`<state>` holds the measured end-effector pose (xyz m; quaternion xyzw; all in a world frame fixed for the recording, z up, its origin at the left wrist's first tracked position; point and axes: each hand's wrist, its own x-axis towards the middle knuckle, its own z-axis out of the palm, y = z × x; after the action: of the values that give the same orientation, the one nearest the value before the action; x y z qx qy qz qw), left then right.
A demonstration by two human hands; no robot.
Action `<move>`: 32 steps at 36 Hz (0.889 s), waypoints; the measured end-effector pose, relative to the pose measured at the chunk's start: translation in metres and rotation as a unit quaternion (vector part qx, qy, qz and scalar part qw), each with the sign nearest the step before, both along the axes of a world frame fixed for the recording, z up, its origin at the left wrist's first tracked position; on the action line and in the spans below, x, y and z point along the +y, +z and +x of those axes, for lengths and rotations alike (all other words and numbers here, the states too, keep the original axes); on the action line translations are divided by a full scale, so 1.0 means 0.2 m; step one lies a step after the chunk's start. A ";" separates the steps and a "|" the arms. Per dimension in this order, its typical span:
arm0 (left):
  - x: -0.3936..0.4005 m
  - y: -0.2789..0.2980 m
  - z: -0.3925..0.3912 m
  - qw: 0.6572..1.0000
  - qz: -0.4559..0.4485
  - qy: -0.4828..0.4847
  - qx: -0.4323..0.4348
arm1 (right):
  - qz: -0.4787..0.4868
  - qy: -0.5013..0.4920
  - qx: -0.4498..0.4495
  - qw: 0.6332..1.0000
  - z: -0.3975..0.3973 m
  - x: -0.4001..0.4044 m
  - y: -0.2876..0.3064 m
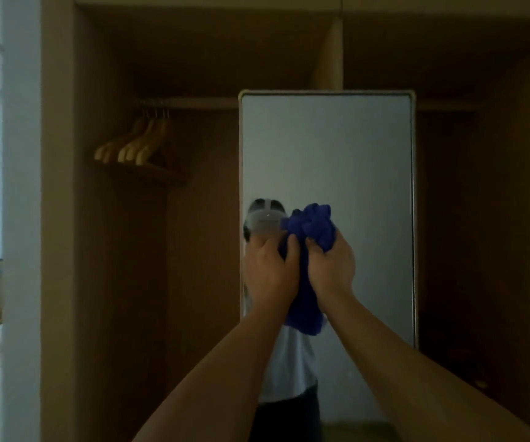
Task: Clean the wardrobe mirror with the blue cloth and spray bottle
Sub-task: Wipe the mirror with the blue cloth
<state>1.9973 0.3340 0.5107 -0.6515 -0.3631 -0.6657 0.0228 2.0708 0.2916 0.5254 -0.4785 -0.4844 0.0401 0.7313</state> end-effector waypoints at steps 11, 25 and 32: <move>0.24 0.44 -0.25 0.986 -0.010 -0.005 -0.169 | 0.071 -0.150 -0.171 0.971 -0.02 0.06 0.55; 0.45 0.73 -0.19 0.868 -0.243 -0.310 -0.304 | 0.050 -0.468 -0.272 0.839 0.17 0.27 0.92; 0.54 0.72 -0.17 0.880 -0.266 -0.297 -0.258 | 0.030 -0.495 -0.290 0.818 0.16 0.38 0.95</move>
<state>1.9628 0.4415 0.6537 -0.5156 -0.3087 -0.6641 -0.4448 2.1032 0.3682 0.7159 -0.6215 -0.3725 -0.4825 0.4922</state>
